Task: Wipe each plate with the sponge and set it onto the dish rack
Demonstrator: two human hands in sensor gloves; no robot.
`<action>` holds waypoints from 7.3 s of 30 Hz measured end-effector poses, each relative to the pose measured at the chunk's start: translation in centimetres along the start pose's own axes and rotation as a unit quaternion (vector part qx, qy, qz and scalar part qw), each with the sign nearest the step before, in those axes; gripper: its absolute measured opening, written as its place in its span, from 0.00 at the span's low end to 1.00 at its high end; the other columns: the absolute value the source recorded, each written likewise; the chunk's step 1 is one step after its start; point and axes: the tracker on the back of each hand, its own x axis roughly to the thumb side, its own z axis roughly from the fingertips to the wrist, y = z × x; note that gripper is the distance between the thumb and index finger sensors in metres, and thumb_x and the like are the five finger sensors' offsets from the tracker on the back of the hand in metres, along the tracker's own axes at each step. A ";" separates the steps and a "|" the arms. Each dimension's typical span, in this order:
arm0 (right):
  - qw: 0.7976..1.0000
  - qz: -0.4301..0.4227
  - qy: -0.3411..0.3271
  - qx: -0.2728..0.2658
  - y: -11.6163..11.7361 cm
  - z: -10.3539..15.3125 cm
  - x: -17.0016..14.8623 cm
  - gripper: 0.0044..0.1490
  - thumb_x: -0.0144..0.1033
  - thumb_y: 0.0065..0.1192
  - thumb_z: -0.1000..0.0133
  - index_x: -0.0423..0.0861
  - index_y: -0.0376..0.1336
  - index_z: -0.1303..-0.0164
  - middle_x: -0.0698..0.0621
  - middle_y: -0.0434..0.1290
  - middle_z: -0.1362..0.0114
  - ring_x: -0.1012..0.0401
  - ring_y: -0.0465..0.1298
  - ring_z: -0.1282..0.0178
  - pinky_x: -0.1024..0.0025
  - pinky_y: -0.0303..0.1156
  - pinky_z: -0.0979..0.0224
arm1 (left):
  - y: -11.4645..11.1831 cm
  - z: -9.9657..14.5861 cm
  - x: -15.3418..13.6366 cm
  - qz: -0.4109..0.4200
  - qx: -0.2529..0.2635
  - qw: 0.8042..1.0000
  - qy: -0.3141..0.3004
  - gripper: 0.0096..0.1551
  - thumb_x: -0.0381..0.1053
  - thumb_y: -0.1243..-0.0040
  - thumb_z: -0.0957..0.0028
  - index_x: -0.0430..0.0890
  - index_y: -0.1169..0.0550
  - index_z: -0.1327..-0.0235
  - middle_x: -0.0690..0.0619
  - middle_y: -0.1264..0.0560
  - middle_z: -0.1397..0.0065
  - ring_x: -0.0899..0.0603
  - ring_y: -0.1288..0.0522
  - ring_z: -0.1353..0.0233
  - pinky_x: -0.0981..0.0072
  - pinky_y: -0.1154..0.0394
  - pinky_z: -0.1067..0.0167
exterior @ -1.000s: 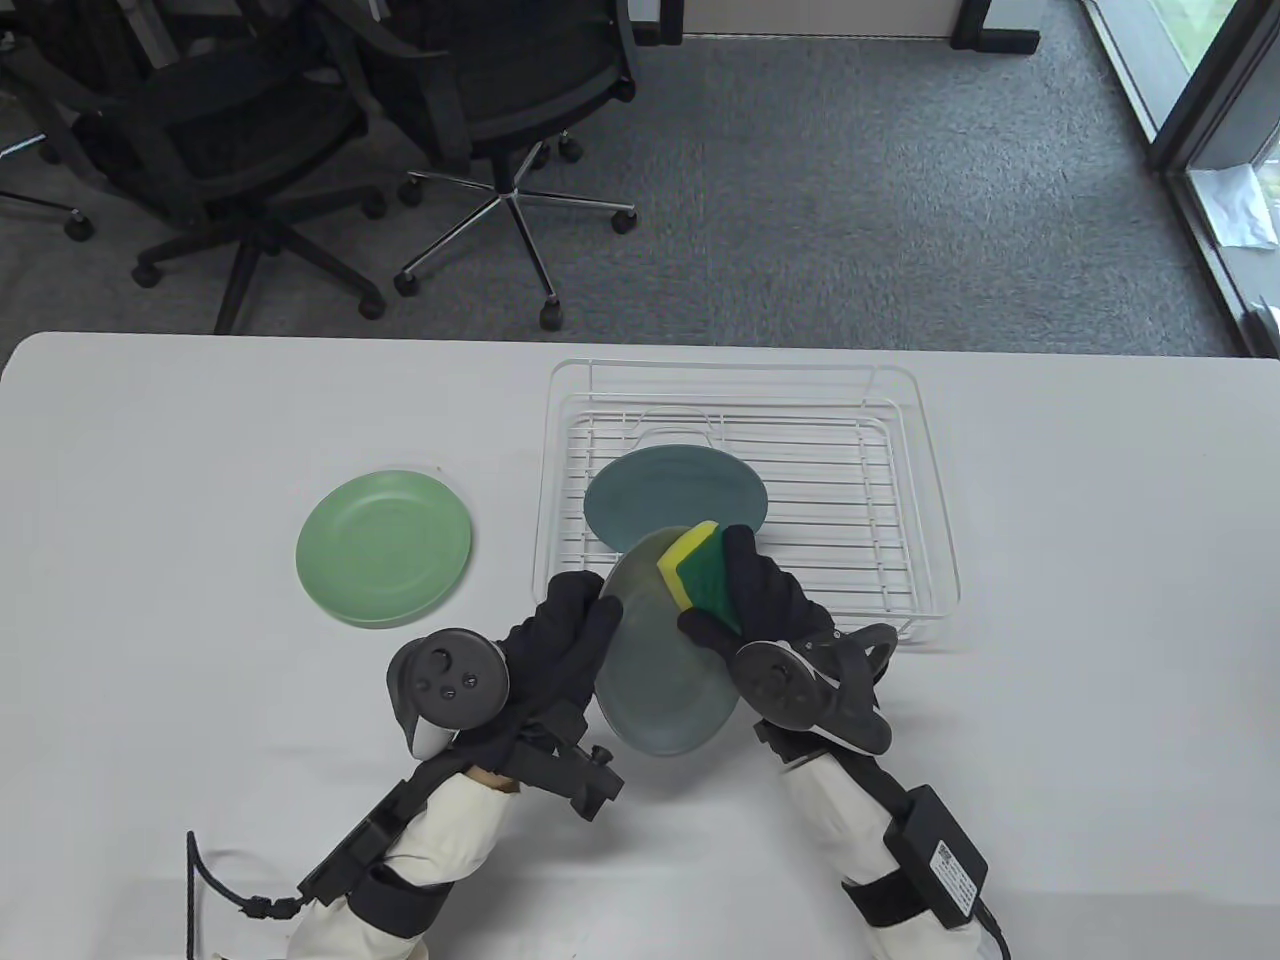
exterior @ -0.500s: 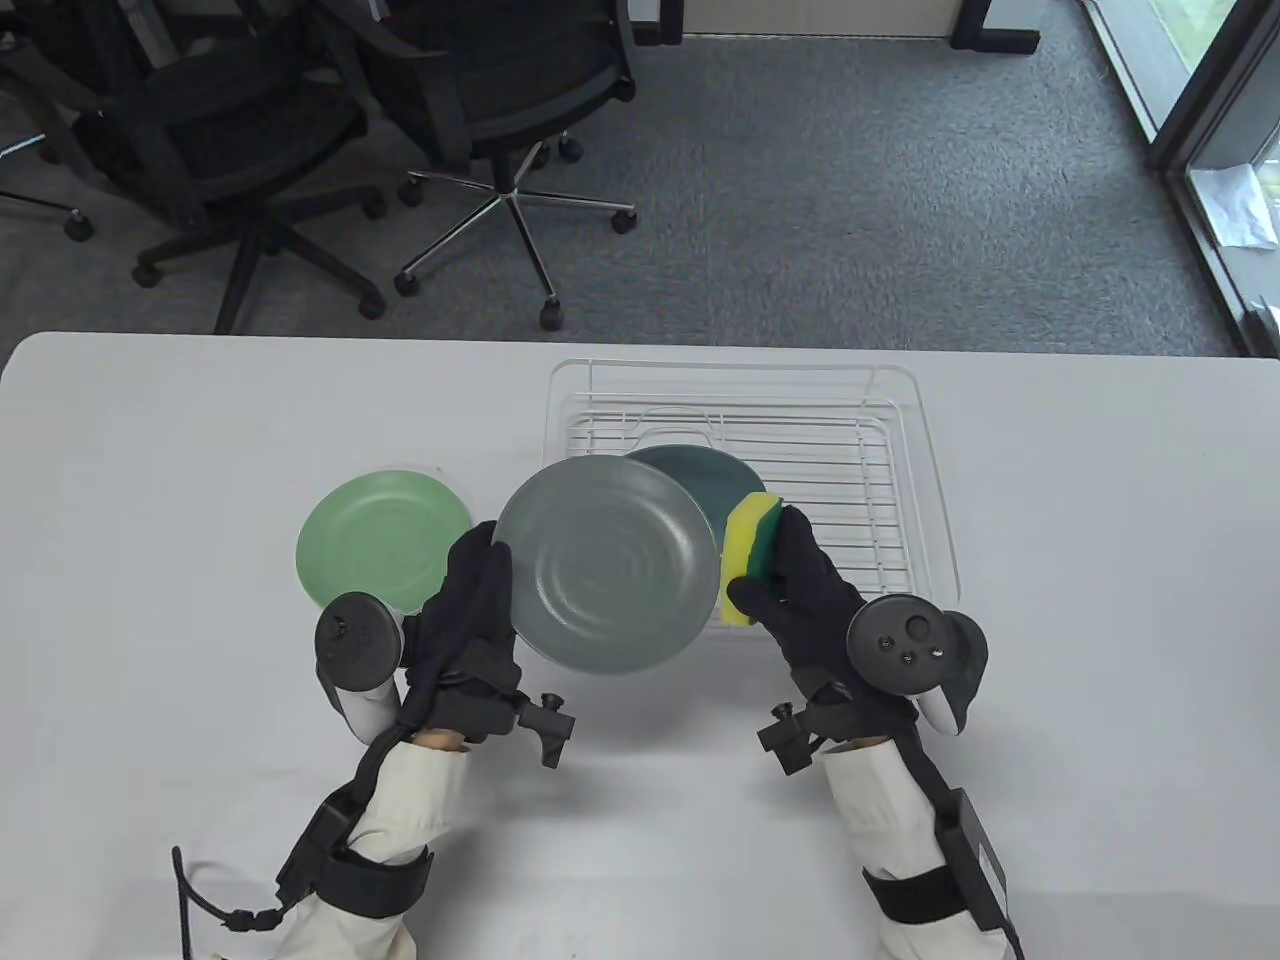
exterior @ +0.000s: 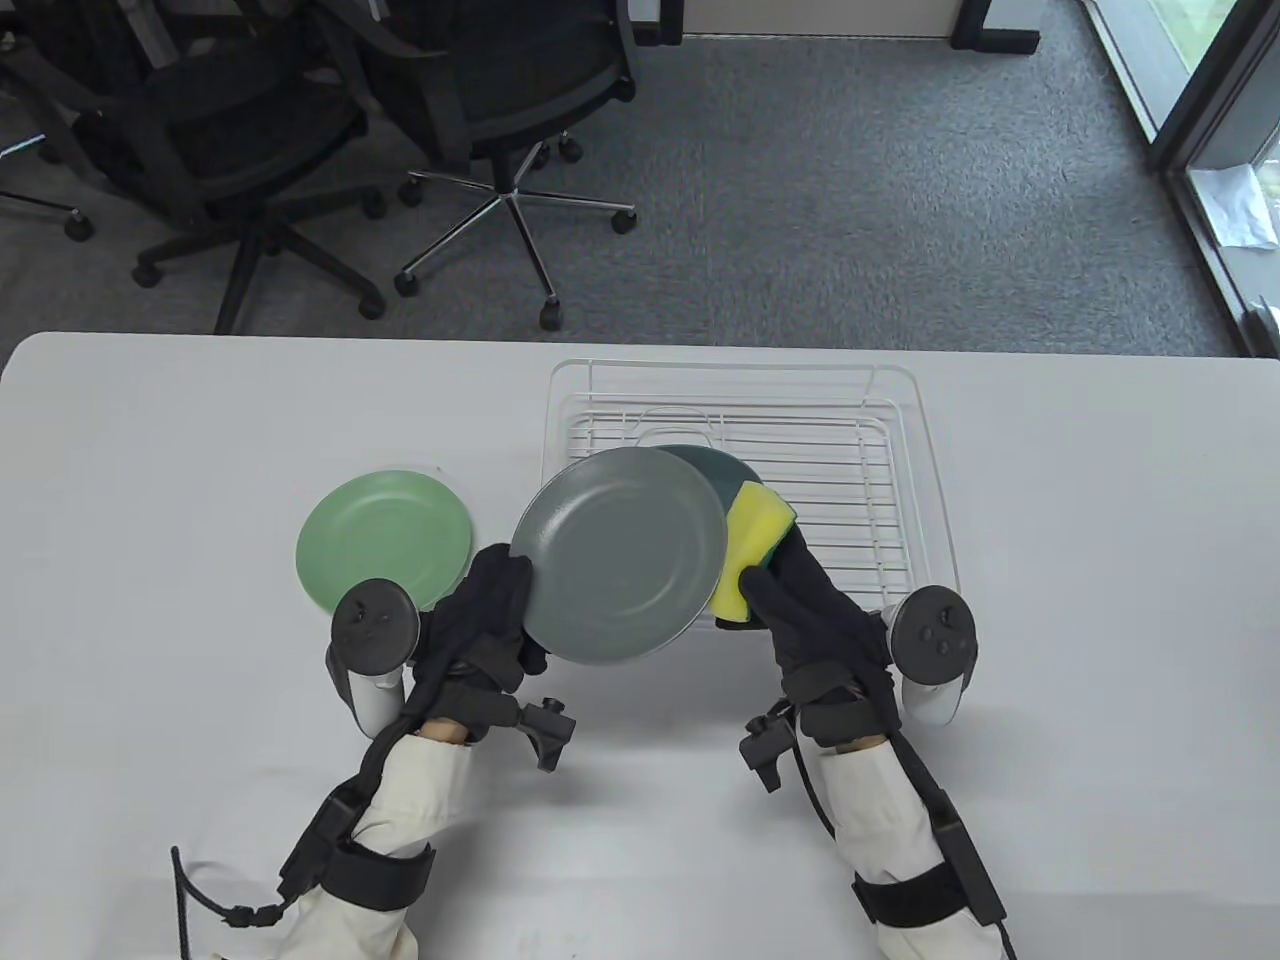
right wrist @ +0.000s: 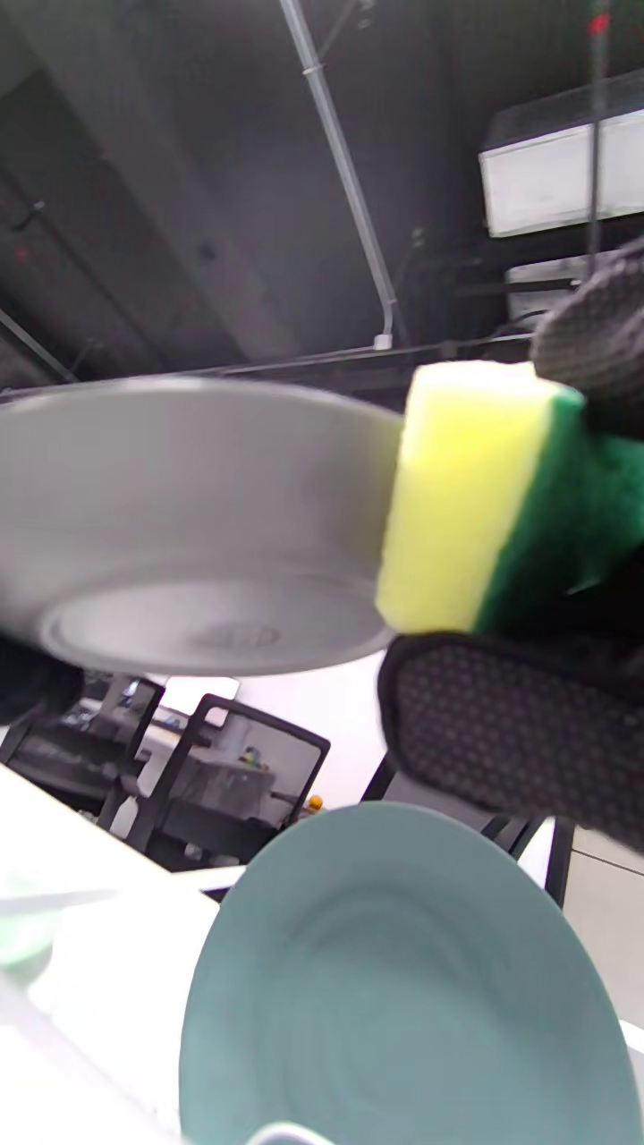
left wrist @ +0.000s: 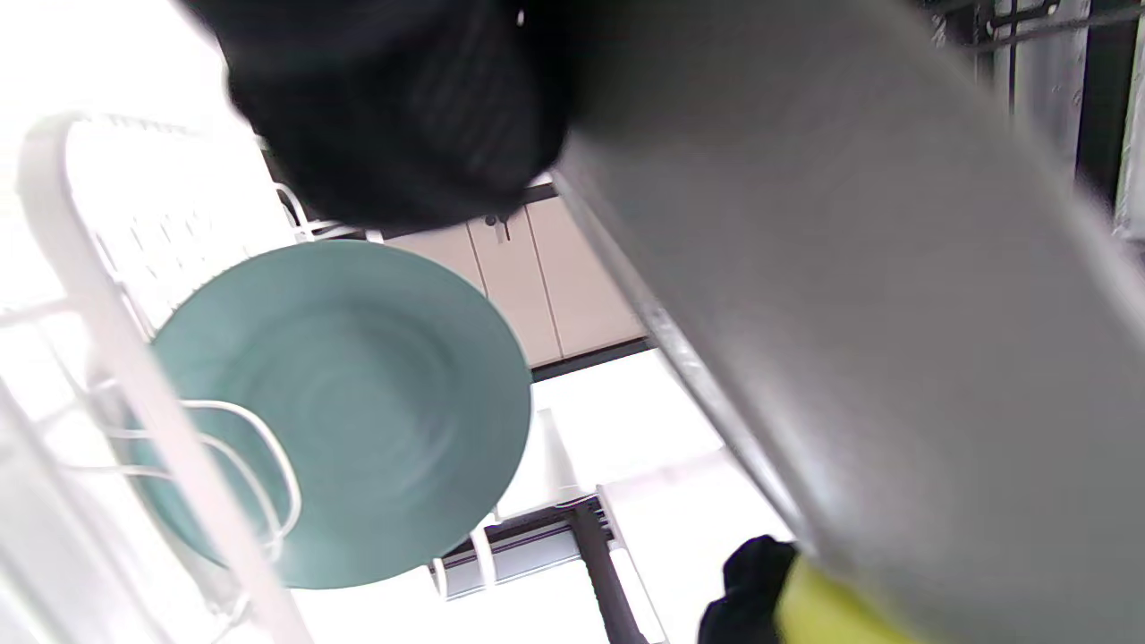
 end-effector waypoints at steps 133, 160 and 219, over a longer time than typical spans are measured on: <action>0.984 -0.071 0.086 0.138 6.4 0.2 -2.6 0.39 0.38 0.35 0.26 0.34 0.33 0.12 0.21 0.58 0.23 0.34 0.68 0.32 0.48 0.72 0.33 | -4.1 0.7 -0.1 0.013 -0.065 0.997 -0.038 0.23 0.45 0.45 0.40 0.28 0.18 0.49 0.46 0.14 0.65 0.51 0.15 0.75 0.87 0.19 0.88; 0.946 -0.257 0.107 0.164 4.1 0.9 0.2 0.39 0.39 0.37 0.25 0.32 0.34 0.13 0.20 0.59 0.27 0.38 0.70 0.37 0.59 0.76 0.36 | 1.9 0.4 0.9 -0.104 0.083 0.987 -0.089 0.24 0.44 0.43 0.40 0.24 0.18 0.51 0.45 0.14 0.66 0.52 0.15 0.75 0.89 0.19 0.88; 0.927 -0.369 0.061 0.015 -5.2 0.2 -2.4 0.38 0.42 0.33 0.23 0.39 0.32 0.10 0.24 0.56 0.22 0.40 0.68 0.32 0.58 0.73 0.32 | -11.6 -9.1 4.0 -0.562 -0.038 0.814 -0.138 0.23 0.38 0.43 0.40 0.38 0.29 0.32 0.37 0.20 0.37 0.33 0.14 0.43 0.59 0.09 0.54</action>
